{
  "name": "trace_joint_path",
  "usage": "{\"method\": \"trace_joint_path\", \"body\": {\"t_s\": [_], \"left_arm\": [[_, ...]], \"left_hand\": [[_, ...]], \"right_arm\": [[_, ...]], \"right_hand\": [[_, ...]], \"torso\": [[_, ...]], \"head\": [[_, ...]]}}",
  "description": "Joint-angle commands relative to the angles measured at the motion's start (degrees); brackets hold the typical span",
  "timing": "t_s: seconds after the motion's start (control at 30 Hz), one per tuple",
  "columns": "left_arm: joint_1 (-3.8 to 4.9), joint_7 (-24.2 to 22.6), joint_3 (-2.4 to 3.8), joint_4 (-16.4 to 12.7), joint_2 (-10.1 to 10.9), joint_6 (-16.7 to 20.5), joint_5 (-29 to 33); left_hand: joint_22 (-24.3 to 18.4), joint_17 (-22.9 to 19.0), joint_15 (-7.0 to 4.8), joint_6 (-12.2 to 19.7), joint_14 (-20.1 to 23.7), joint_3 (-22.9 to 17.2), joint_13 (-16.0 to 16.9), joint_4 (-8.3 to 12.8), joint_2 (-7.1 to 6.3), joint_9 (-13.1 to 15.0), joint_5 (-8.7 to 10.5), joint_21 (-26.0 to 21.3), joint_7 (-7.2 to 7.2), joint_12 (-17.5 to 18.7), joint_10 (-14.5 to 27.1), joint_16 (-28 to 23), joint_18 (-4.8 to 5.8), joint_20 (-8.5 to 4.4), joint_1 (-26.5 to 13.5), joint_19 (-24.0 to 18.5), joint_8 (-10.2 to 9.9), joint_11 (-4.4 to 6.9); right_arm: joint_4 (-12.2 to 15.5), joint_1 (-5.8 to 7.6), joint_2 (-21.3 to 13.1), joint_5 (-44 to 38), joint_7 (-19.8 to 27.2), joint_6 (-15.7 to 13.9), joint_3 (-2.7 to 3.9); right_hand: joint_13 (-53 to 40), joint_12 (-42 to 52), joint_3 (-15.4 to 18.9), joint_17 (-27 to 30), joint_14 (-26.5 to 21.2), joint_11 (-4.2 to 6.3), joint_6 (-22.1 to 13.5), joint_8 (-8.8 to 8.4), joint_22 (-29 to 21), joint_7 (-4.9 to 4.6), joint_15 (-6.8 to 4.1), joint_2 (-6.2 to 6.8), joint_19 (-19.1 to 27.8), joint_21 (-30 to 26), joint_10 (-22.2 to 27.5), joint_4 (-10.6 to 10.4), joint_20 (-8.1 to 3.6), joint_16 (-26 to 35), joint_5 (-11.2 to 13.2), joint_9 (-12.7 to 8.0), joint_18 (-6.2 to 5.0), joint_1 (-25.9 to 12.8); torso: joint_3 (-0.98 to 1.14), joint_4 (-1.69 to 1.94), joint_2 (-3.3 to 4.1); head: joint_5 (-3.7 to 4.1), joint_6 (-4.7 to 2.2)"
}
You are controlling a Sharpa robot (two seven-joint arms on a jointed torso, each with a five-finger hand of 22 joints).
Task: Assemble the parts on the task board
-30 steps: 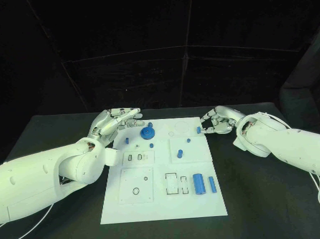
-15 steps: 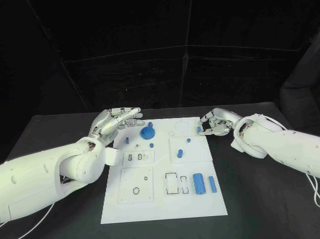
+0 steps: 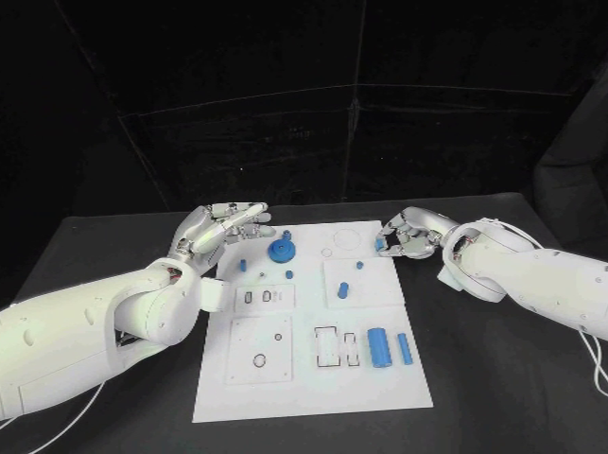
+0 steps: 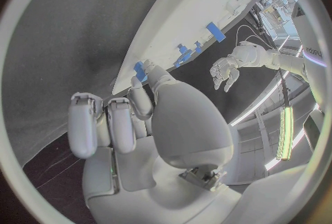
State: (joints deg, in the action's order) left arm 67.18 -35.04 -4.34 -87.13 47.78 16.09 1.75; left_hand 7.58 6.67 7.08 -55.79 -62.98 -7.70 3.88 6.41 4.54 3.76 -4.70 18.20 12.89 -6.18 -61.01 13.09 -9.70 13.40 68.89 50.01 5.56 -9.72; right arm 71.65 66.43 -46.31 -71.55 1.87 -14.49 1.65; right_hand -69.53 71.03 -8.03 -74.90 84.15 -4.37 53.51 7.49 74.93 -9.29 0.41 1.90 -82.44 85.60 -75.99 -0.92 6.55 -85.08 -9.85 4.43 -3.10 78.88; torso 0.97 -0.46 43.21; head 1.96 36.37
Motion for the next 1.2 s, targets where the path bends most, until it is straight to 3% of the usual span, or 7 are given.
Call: {"method": "trace_joint_path", "body": {"t_s": [0.03,0.37,0.8,1.0,1.2], "left_arm": [[0.05,-0.4,0.03,0.0,0.0,-0.8,0.0],[0.05,-0.3,0.03,0.0,0.0,-0.8,0.0],[0.05,-0.1,0.03,0.1,0.0,-0.8,0.0],[0.05,0.0,0.03,0.1,0.0,-0.8,0.0],[0.05,0.0,0.03,0.0,0.0,-0.8,0.0]], "left_hand": [[-0.1,0.1,-0.12,-0.3,-0.4,-0.1,0.0,0.1,0.10,0.0,0.34,-0.2,0.05,0.2,-0.4,-0.3,-0.85,0.14,-0.3,0.4,-0.3,0.12],[-0.1,0.1,-0.12,-0.3,-0.4,-0.1,0.0,0.1,0.10,0.0,0.34,-0.2,0.05,0.2,-0.4,-0.3,-0.85,0.14,-0.3,0.4,-0.3,0.12],[-0.1,0.1,-0.12,-0.3,-0.4,-0.1,0.0,0.1,0.10,0.0,0.34,-0.2,0.05,0.2,-0.4,-0.3,-0.85,0.14,-0.3,0.4,-0.3,0.12],[-0.1,0.1,-0.12,-0.3,-0.4,-0.1,0.0,0.1,0.10,0.0,0.34,-0.2,0.05,0.2,-0.4,-0.3,-0.85,0.14,-0.3,0.4,-0.3,0.12],[-0.1,0.1,-0.12,-0.3,-0.4,-0.1,0.0,0.1,0.10,0.0,0.34,-0.2,0.05,0.2,-0.4,-0.3,-0.85,0.14,-0.3,0.4,-0.3,0.12]], "right_arm": [[-0.1,0.08,0.1,0.1,0.2,0.2,0.02],[-0.5,0.06,0.6,-0.2,0.1,-0.1,0.02],[-0.8,0.05,1.3,-0.3,-0.5,-0.3,0.03],[-0.7,0.05,1.3,-0.3,-0.3,-1.4,0.03],[-0.5,0.05,1.1,-0.3,-0.5,-4.7,0.03]], "right_hand": [[-0.1,0.4,-0.4,-4.8,3.7,0.19,0.8,0.36,5.3,0.01,-0.36,-0.86,-0.3,0.3,-0.5,0.3,-0.01,-0.2,0.5,0.1,0.82,-0.2],[-0.4,0.6,-0.6,-4.9,3.7,0.29,1.3,0.50,5.4,0.13,-0.45,-1.14,-0.4,0.3,-0.6,0.4,-0.09,-0.3,0.7,0.1,0.84,-0.2],[-0.3,0.5,-0.2,-4.9,3.7,0.29,1.1,0.10,5.5,0.11,-0.49,-0.46,-0.4,0.3,-0.6,0.4,-0.17,-0.3,0.6,-0.2,0.85,-0.8],[-1.1,1.3,-1.0,-5.0,3.8,0.85,3.8,1.36,5.5,0.84,-0.84,-1.66,-0.5,0.3,-1.4,0.5,-0.36,-0.3,0.6,0.2,0.85,-0.6],[-2.0,2.0,-3.3,-5.3,3.8,2.04,6.8,2.76,6.0,2.21,-1.86,-4.00,-0.8,0.5,-2.2,1.1,-1.25,-0.4,1.4,0.7,0.95,0.4]], "torso": [[0.01,-0.04,-0.01],[0.05,-0.01,-0.01],[0.06,-0.01,-0.01],[0.07,-0.06,-0.01],[0.11,-0.02,0.00]], "head": [[0.05,-0.03],[0.03,0.08],[0.03,0.14],[-0.06,0.17],[-0.05,0.17]]}}
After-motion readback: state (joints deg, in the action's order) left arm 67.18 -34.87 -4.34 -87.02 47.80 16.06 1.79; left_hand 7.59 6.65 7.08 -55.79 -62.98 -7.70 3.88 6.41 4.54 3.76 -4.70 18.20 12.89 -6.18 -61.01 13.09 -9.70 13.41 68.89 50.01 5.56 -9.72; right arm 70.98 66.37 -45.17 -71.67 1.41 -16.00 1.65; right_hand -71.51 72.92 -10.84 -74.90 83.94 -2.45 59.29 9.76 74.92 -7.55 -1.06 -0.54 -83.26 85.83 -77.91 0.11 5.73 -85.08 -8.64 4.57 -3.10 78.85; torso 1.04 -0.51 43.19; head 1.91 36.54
